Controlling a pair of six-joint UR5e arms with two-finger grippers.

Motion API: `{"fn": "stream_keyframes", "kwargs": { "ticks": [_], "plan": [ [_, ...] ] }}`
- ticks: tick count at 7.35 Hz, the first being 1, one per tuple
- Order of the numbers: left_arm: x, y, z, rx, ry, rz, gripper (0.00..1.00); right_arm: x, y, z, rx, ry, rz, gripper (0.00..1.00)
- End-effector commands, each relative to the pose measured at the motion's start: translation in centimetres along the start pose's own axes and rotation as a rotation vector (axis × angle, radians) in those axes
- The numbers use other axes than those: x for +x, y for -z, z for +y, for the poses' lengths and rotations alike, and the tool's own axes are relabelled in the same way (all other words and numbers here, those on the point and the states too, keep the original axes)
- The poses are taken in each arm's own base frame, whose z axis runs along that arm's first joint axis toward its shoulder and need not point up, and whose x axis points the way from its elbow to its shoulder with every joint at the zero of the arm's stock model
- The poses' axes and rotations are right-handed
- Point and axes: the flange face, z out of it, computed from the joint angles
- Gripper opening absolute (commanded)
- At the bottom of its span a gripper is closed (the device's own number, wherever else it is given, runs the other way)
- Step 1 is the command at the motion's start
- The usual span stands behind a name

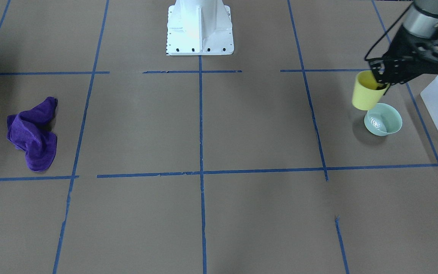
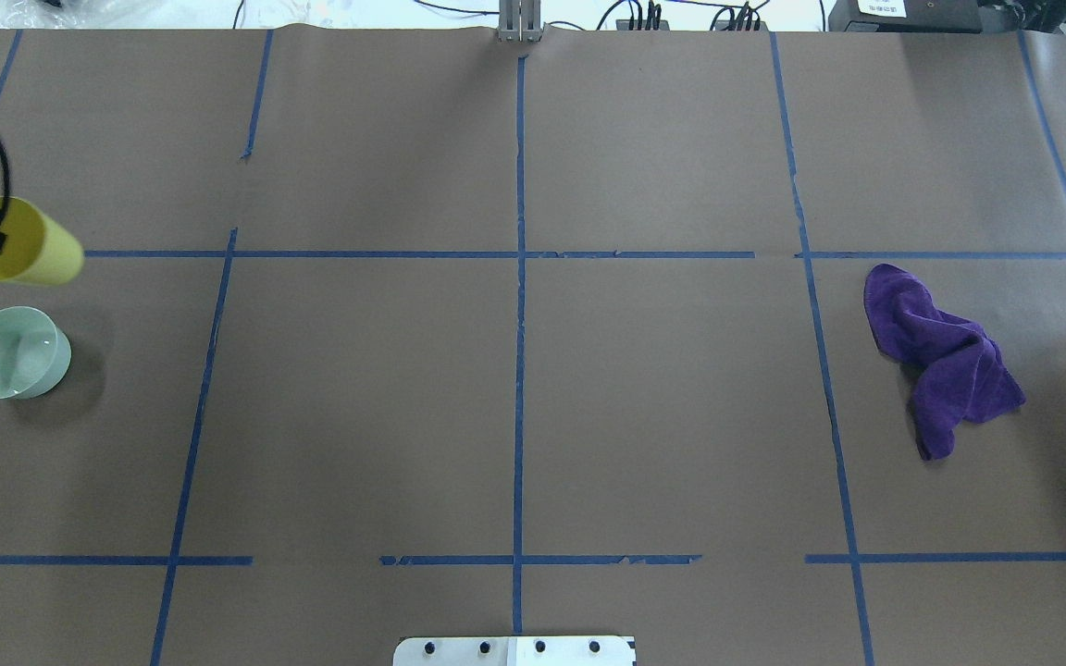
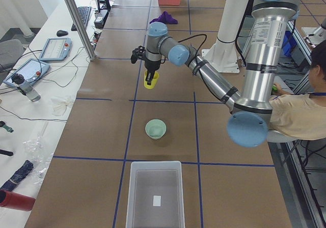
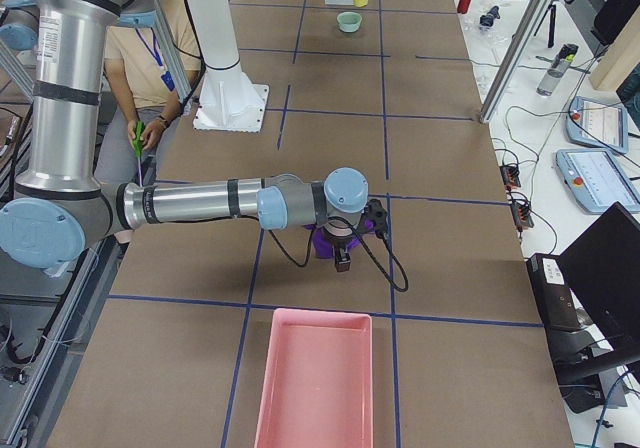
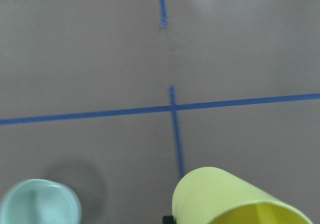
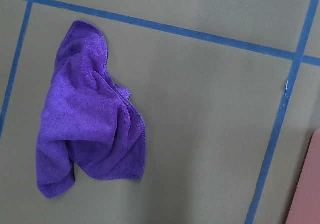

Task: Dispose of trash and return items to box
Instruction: 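Lift the yellow cup with the left gripper and drop it into the clear bin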

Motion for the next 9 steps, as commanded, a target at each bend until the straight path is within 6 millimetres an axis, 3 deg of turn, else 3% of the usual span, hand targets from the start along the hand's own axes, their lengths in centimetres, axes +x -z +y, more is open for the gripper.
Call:
{"fn": "stream_keyframes", "kwargs": {
  "ticks": [1,3,4,6,7,9],
  "plan": [
    [-17.1,-0.2,5.0,-0.032,-0.148,-0.032,0.00,-0.2,0.0,0.1,0.004,0.005,-0.018,1.00],
    [-30.5,-4.3,10.1,-0.105,-0.227,-0.016,0.00,-0.4,-0.1,0.1,0.000,0.005,-0.029,1.00],
    [-34.0,-6.7,12.2,-0.139,-0.202,0.000,0.00,-0.8,-0.3,0.0,-0.003,0.012,-0.034,1.00],
    [-39.6,-13.7,17.5,-0.123,-0.202,-0.004,0.00,-1.0,-1.1,-0.1,-0.022,0.015,-0.037,1.00],
    [-40.7,-16.1,19.0,-0.100,-0.152,0.043,0.00,-1.5,-1.8,-0.1,-0.037,0.025,-0.041,1.00],
    [-41.0,-18.1,20.5,-0.095,-0.073,0.154,0.00,-1.9,-2.3,-0.2,-0.049,0.026,-0.045,1.00]
  ]
}}
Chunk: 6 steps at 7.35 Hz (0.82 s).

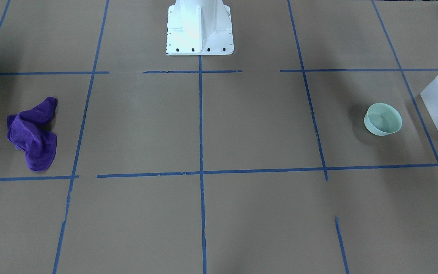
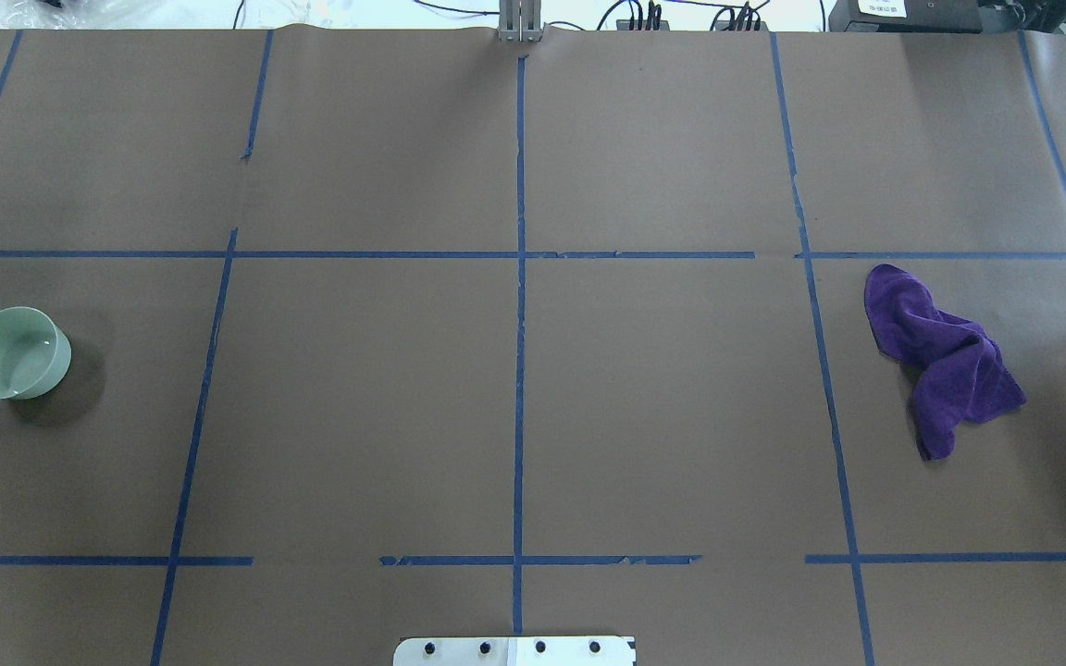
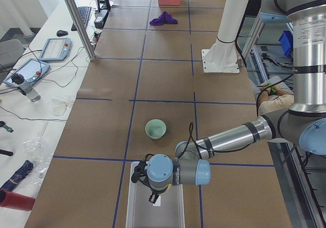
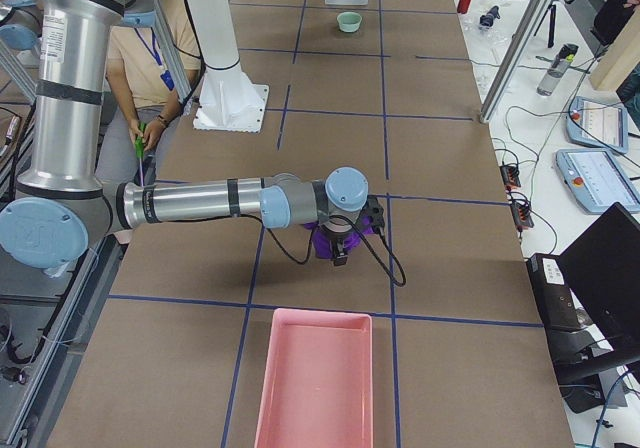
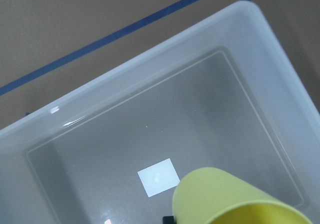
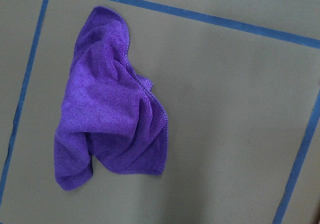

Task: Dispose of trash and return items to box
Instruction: 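Lift the yellow cup with the left gripper and drop it into the clear bin, then reach the right gripper to the purple cloth and grasp it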

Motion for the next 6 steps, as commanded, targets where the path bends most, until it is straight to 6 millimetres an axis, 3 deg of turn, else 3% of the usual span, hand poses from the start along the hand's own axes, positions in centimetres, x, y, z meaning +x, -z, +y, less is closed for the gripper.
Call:
{"fn": "stream_keyframes", "kwargs": {
  "ticks": [1,5,6],
  "plan": [
    [0.0,-2.3,1.5,0.009,0.043,0.121,0.00,-0.5,-0.8,-0.1,-0.018,0.011,-0.001,1.00],
    [1.0,-4.7,1.2,-0.044,0.023,0.147,0.01,-2.0,-2.2,-0.9,-0.048,0.038,-0.001,1.00],
    [1.2,-5.0,1.1,-0.050,0.016,0.151,0.33,-2.1,-2.3,-0.9,-0.050,0.038,0.002,1.00]
  ]
}}
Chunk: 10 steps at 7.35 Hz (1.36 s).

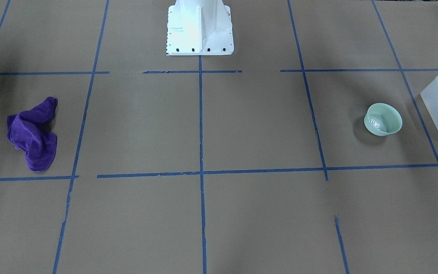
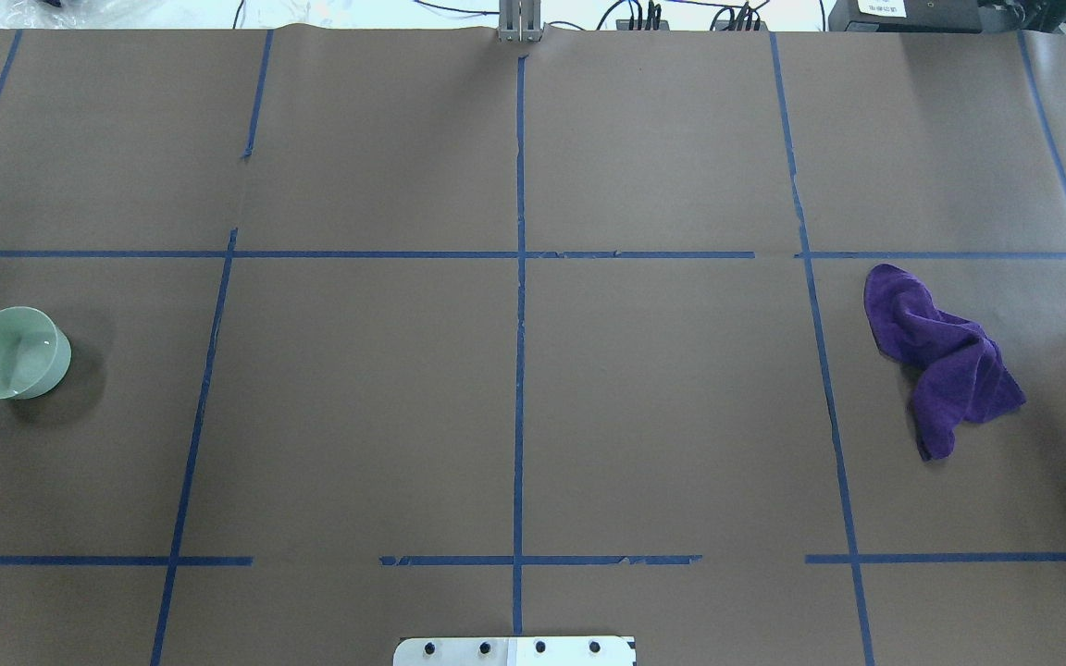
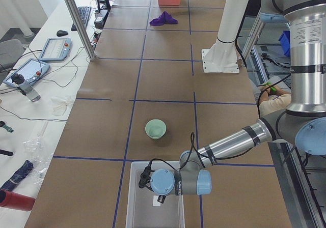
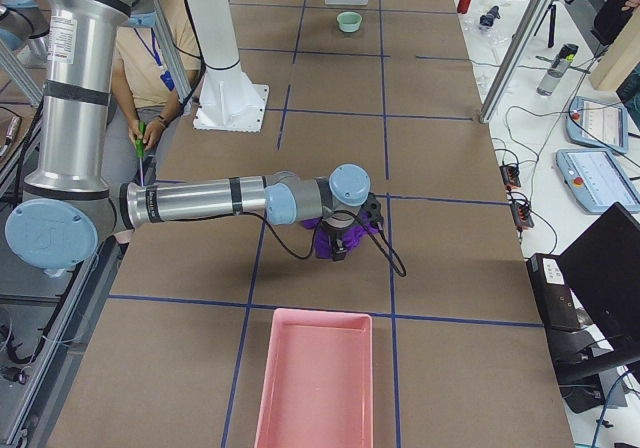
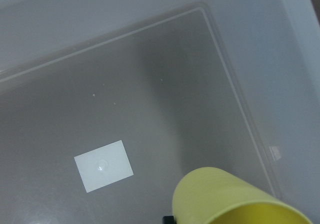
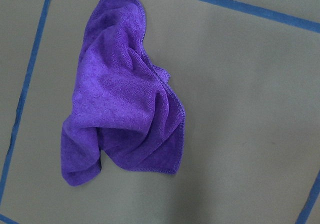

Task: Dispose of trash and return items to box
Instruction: 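Reach the right gripper to the purple cloth and grasp it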

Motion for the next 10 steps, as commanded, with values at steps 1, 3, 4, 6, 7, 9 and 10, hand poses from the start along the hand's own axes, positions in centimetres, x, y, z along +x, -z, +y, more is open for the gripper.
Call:
{"fn": "stream_keyframes", "kwargs": {
  "ticks": [1,3,4,6,7,9,10],
  "plan": [
    [0.4,-0.6,-0.7,-0.014,-0.017,0.006,0.52,-0.5,-0.7,-0.3,-0.016,0.007,0.008,1.00],
    [2.7,1.6,-3.6,0.032,-0.089,-0.012,0.86,-1.8,-1.4,-0.8,-0.013,-0.078,0.009,1.00],
    [5.3,4.1,-5.9,0.074,-0.141,-0.029,0.99,-3.6,-2.5,-1.4,0.018,-0.134,0.020,1.00],
    [8.7,7.2,-8.6,0.138,-0.066,-0.038,0.99,-9.6,-6.9,-2.8,0.158,-0.281,0.064,1.00],
    [10.9,8.9,-10.2,0.173,-0.027,-0.039,0.99,-10.6,-8.2,-3.0,0.177,-0.314,0.091,1.00],
    [13.5,8.6,-11.7,0.173,-0.017,-0.023,0.99,-11.7,-9.2,-3.4,0.180,-0.313,0.102,1.00],
    [16.1,7.8,-12.8,0.156,-0.040,0.005,0.99,-11.7,-11.0,-3.3,0.176,-0.301,0.149,0.97]
  ]
}}
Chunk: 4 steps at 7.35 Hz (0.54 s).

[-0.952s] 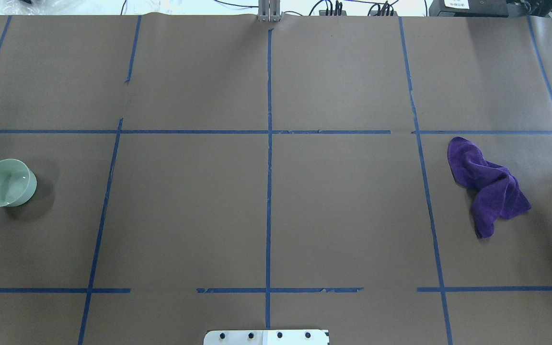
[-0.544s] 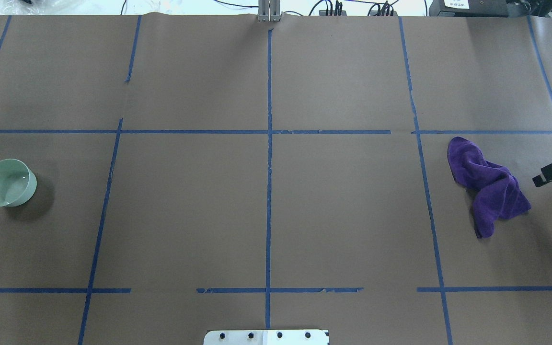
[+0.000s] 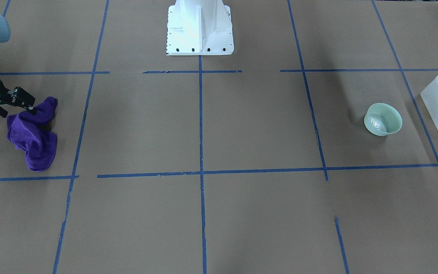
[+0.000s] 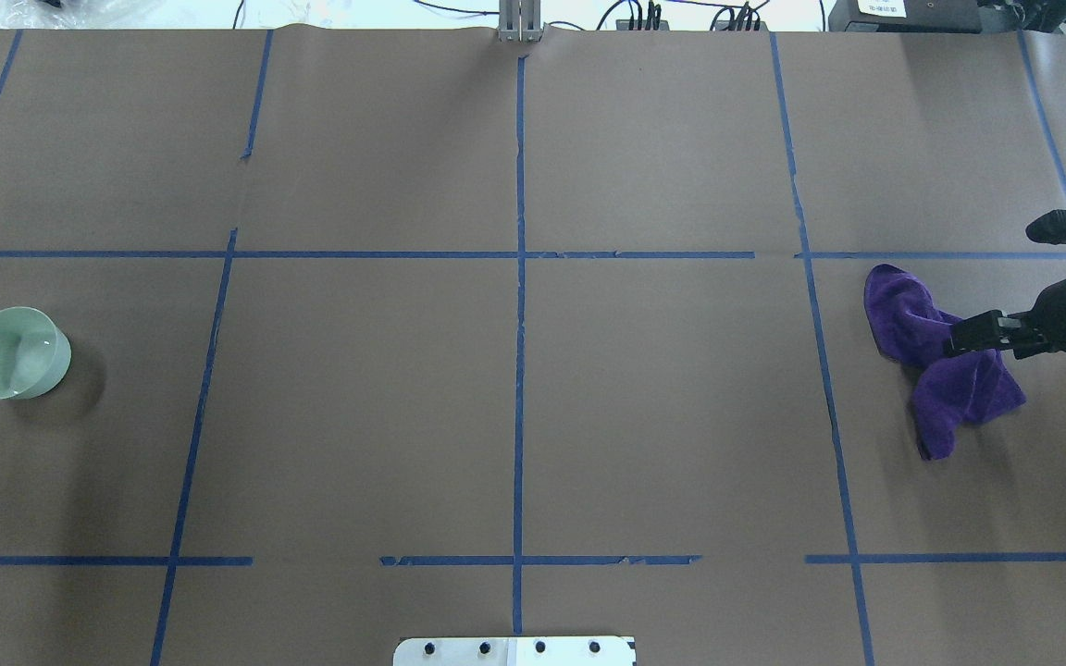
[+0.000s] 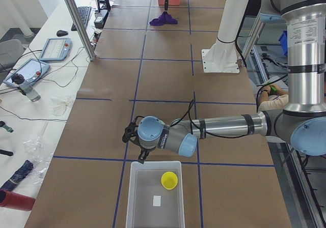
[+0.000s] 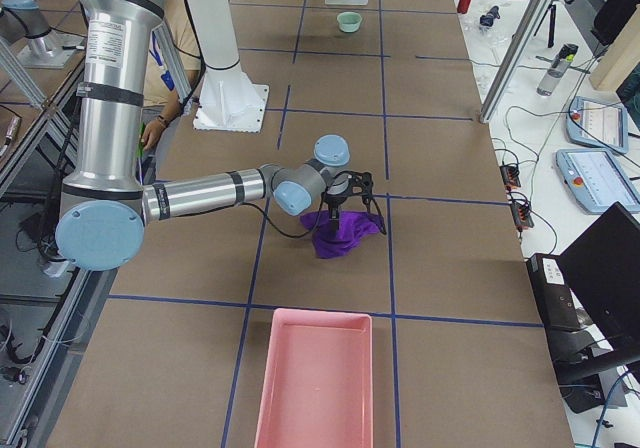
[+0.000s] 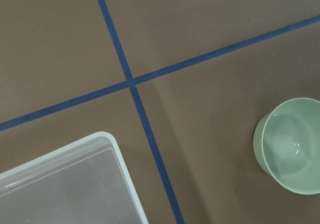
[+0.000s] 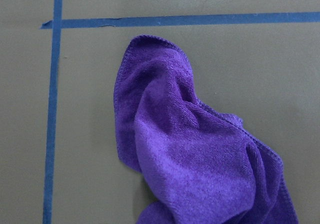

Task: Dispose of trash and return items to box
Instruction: 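Reach the right gripper to the purple cloth and grasp it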

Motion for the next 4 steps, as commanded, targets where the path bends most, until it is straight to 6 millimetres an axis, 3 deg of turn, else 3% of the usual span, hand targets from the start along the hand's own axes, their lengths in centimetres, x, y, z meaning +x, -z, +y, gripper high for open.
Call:
{"fn": "stream_keyframes", "kwargs": {
  "ticks": [1,2,4],
  "plan": [
    [4.9,-2.1,-1.9,-0.033,0.005,0.060,0.99,0.2,-2.0,0.9,-0.006,0.003,0.046,0.69],
    [6.6,-3.1,-2.3,-0.024,0.005,0.079,0.99,1.0,-2.3,1.5,-0.021,0.002,0.058,0.01],
    [11.3,-7.3,-2.4,-0.052,0.059,0.125,1.00,0.7,-2.5,1.6,-0.030,0.004,0.057,0.00]
  ]
}}
